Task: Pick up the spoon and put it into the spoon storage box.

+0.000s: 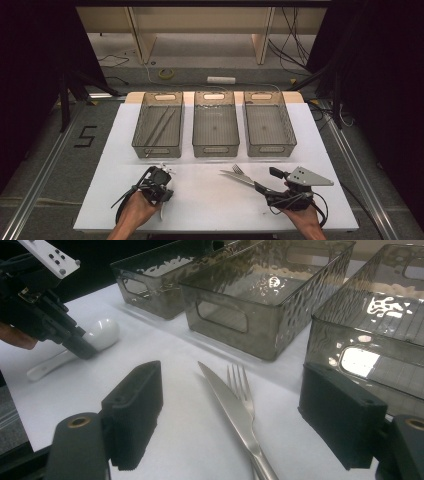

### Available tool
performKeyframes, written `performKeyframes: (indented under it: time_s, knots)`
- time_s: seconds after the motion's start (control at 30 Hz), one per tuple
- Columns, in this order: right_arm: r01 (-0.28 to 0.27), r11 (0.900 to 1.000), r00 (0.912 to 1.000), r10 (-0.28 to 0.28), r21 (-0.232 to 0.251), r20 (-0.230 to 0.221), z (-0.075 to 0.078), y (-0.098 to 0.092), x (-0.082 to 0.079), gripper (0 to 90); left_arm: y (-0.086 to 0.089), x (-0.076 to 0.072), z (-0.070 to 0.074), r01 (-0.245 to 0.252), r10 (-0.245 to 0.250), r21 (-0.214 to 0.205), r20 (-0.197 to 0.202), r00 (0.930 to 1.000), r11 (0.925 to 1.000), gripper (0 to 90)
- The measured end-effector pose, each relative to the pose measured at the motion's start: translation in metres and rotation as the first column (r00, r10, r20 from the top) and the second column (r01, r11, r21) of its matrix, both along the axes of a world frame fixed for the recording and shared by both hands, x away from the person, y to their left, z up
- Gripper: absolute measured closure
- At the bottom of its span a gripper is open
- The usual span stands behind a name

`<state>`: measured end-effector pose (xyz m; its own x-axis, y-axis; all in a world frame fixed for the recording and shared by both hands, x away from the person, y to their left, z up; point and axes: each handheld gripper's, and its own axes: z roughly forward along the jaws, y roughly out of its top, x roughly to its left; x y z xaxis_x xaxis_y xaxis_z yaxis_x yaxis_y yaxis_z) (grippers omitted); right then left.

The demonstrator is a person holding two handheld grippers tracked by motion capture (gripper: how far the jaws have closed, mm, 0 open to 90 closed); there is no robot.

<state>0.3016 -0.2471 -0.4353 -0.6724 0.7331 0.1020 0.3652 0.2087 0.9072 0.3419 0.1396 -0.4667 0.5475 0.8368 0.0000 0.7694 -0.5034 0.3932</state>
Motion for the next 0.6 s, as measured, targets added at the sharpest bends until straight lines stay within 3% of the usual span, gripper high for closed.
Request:
performKeyframes:
  time_s: [0.2, 0.47, 0.6]
  knots:
    - [-0.001, 1.0000, 1.0000, 0.001, -0.001, 0.000, 0.000, 0.000, 0.000, 26.3, 0.001, 0.002, 0.001, 0.018, -0.017, -0.015, 0.003, 0.9998, 0.9997, 81.6]
    - [0.000, 1.0000, 1.0000, 0.000, 0.001, 0.004, 0.000, -0.002, 0.000, 26.3, 0.003, 0.003, 0.011, 0.044, -0.040, -0.086, 0.045, 0.9982, 0.9953, 81.7]
    - [0.003, 1.0000, 1.0000, -0.003, 0.003, 0.003, 0.000, -0.002, -0.001, 26.3, 0.004, 0.002, 0.017, 0.053, -0.043, -0.136, 0.075, 0.9962, 0.9893, 81.8]
